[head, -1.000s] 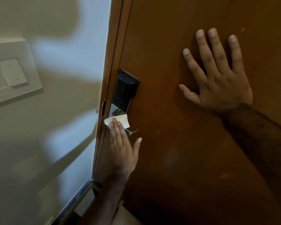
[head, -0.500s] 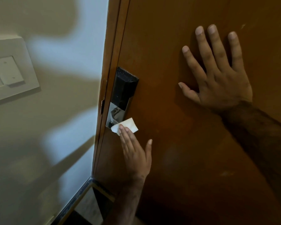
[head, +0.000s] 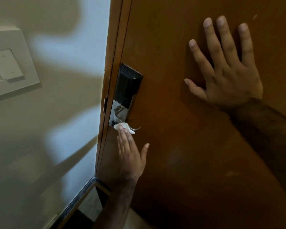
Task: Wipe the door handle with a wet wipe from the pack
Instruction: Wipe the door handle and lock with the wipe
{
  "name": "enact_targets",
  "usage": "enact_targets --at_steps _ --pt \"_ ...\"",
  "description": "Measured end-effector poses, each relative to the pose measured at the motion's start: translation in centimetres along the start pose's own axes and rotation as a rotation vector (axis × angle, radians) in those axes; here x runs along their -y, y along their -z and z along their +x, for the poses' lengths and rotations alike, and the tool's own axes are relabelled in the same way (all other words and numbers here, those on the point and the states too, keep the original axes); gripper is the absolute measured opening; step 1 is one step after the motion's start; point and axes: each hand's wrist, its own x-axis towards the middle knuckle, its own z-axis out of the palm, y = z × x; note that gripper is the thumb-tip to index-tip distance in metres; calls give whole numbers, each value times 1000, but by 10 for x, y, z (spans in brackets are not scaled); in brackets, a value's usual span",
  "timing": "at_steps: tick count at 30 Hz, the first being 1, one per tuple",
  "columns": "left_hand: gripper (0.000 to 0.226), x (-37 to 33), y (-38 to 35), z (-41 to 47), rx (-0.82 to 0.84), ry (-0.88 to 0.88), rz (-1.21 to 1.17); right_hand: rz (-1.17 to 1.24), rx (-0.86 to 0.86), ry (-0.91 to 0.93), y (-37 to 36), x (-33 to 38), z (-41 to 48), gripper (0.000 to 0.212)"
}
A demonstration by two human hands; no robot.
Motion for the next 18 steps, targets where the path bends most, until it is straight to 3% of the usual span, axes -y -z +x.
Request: enact_targets --at_steps 3,13,16,18 --pt "92 -2 -7 -19 6 -127 86 -10 6 -2 1 0 0 82" --pt "85 13 3 0 -108 -284 223 3 22 -5 3 1 0 82" --pt "84 20 5 1 -104 -354 192 10 28 -5 4 1 0 82" --pt "86 22 7 6 -89 -300 84 5 27 -8 4 1 0 82"
